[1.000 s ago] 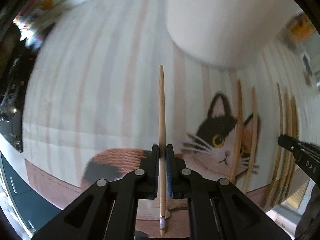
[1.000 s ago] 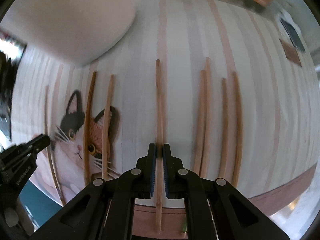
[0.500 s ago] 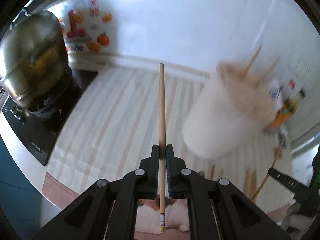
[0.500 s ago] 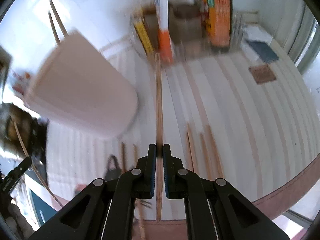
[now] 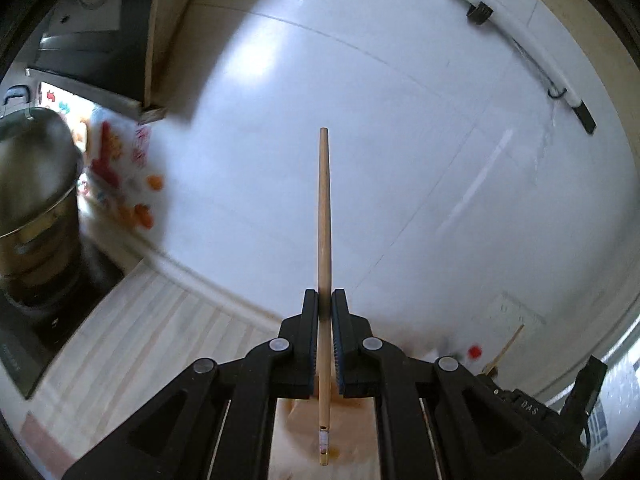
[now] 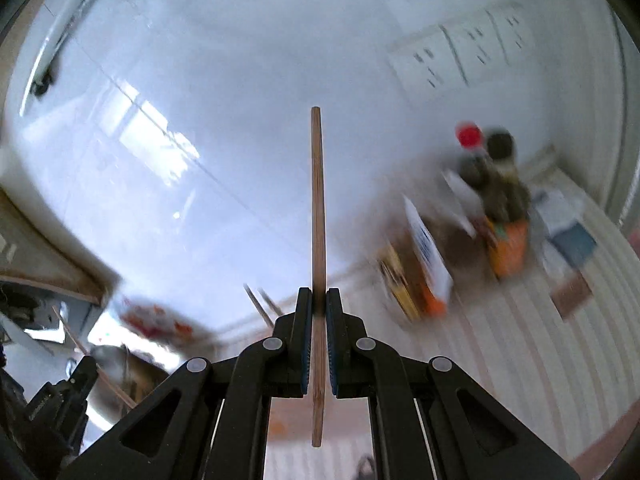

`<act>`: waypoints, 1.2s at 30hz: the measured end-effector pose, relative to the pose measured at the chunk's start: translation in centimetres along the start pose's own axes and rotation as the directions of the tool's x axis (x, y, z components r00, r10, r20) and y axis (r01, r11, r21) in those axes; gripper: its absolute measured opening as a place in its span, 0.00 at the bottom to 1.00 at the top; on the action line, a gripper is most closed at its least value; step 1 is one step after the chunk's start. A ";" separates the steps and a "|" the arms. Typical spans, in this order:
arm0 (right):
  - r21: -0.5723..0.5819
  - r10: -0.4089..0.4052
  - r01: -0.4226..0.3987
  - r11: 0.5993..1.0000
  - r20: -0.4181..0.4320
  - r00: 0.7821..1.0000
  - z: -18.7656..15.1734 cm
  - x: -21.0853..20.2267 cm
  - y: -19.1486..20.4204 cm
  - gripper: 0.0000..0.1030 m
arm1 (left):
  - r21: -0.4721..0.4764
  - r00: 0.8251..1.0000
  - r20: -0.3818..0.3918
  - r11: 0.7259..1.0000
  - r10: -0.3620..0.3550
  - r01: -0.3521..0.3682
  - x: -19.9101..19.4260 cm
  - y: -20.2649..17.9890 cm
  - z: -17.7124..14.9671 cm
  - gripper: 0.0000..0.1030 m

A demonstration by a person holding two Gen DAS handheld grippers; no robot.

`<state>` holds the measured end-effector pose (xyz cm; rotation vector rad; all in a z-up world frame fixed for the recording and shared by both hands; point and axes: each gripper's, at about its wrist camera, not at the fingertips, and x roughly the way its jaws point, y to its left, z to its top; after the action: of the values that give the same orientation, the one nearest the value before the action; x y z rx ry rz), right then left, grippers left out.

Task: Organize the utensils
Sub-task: 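Lift both chopsticks and carry them over the cream holder, then open the left tool over the holder while the right tool opens too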

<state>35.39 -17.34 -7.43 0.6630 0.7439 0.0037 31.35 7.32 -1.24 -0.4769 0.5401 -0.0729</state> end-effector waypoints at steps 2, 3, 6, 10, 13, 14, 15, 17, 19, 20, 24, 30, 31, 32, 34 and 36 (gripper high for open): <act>-0.007 -0.002 0.002 1.000 0.035 0.999 1.0 1.2 0.9 0.07 | 0.010 1.000 0.026 1.000 0.001 -0.001 2.1 -0.7 0.5 0.04; -0.009 -0.008 0.009 1.000 0.048 0.999 1.3 1.7 1.2 0.07 | 0.018 0.999 0.032 1.000 -0.006 0.005 3.1 -1.0 0.6 0.04; -0.020 -0.031 0.033 0.999 0.086 0.996 1.7 3.2 2.1 0.07 | 0.046 0.999 0.042 0.999 -0.006 0.004 6.1 -1.3 0.5 0.04; -0.061 -0.065 0.072 0.995 0.108 0.992 1.3 5.5 2.9 0.07 | 0.124 1.000 0.017 0.992 0.013 -0.015 9.2 -1.8 -0.5 0.04; -0.078 -0.076 0.084 0.993 0.098 0.992 0.7 6.6 2.8 0.07 | 0.154 0.999 -0.040 0.988 0.023 -0.017 10.5 -1.6 -1.5 0.04; -0.083 -0.072 0.080 0.993 0.091 0.993 0.6 6.9 2.8 0.07 | 0.168 0.998 -0.051 0.986 0.032 -0.023 10.6 -1.5 -1.8 0.04; -0.086 -0.070 0.078 0.993 0.088 0.994 0.4 6.9 2.8 0.07 | 0.175 0.997 -0.064 0.984 0.031 -0.020 10.7 -1.4 -2.1 0.04; -0.099 -0.052 0.059 0.993 0.069 0.996 0.1 7.0 2.7 0.07 | 0.187 0.995 -0.090 0.982 0.044 -0.026 10.9 -1.2 -2.4 0.04; -0.122 -0.035 0.037 0.992 0.017 0.999 -0.3 7.5 2.9 0.07 | 0.191 0.991 -0.125 0.981 0.040 -0.016 11.0 -1.2 -2.7 0.06; -0.125 -0.025 0.023 0.992 -0.010 1.000 -0.5 7.7 2.9 0.08 | 0.194 0.988 -0.149 0.981 0.046 -0.016 10.9 -1.1 -2.7 0.07; -0.129 -0.003 -0.008 0.992 -0.086 0.996 -1.3 7.9 3.1 0.38 | 0.219 0.983 -0.170 0.975 0.073 -0.035 9.4 -1.4 -2.3 0.44; -0.112 0.006 -0.016 0.994 -0.088 0.996 -1.8 3.0 1.2 0.46 | 0.272 0.967 -0.127 0.945 0.222 -0.181 4.4 -0.2 -1.4 0.97; -0.124 -0.030 0.018 0.992 -0.096 0.995 -1.9 2.2 0.7 0.46 | 0.305 0.954 -0.143 0.928 0.265 -0.213 3.9 -0.1 -2.0 0.98; -0.144 -0.064 0.047 0.988 -0.115 0.991 -2.3 1.3 -0.2 0.46 | 0.345 0.936 -0.167 0.908 0.310 -0.238 3.3 0.3 -3.3 0.98; -0.221 -0.196 0.148 0.964 -0.215 0.957 -5.0 0.5 -2.8 0.46 | 0.392 0.905 -0.224 0.884 0.361 -0.255 2.7 1.1 -6.4 0.98; -0.236 -0.216 0.154 0.959 -0.262 0.941 -6.4 0.6 -3.8 0.46 | 0.420 0.871 -0.307 0.876 0.383 -0.237 2.9 2.2 -10.1 0.98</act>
<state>30.91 -16.68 -13.40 0.3883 1.0679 0.0052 28.56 4.54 -11.26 0.0095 0.9646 0.0496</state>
